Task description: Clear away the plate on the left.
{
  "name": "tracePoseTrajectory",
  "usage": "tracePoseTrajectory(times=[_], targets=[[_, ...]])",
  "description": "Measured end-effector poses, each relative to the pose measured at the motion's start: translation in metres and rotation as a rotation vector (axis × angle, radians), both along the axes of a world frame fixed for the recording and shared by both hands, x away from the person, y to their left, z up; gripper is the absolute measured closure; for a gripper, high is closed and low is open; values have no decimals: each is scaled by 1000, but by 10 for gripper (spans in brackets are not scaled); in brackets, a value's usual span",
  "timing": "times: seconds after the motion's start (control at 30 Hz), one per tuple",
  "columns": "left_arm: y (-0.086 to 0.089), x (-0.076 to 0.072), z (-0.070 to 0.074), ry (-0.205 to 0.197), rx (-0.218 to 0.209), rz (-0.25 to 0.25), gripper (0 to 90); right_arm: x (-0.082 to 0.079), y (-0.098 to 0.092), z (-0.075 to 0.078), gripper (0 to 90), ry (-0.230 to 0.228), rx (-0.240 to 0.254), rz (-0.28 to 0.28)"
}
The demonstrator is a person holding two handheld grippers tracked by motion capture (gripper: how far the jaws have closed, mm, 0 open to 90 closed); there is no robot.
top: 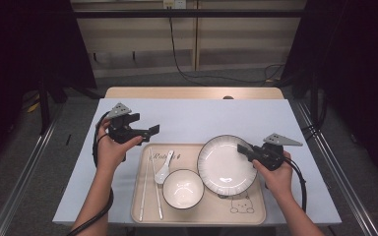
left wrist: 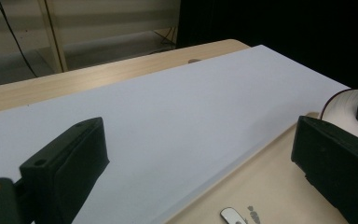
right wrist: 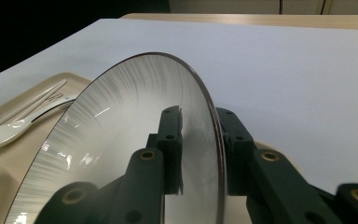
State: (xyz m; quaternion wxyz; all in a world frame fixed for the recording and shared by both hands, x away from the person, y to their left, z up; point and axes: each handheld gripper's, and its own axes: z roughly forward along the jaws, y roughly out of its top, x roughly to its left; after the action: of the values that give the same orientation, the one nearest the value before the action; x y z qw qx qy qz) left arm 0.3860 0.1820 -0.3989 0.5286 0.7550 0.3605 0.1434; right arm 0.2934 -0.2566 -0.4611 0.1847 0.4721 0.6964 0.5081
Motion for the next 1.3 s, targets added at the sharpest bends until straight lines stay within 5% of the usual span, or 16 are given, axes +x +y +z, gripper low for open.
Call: tracePoseTrajectory(times=[1.3], targets=[[-2, -1, -2, 6, 7, -5, 35, 4, -4, -8, 701, 48, -15, -19]])
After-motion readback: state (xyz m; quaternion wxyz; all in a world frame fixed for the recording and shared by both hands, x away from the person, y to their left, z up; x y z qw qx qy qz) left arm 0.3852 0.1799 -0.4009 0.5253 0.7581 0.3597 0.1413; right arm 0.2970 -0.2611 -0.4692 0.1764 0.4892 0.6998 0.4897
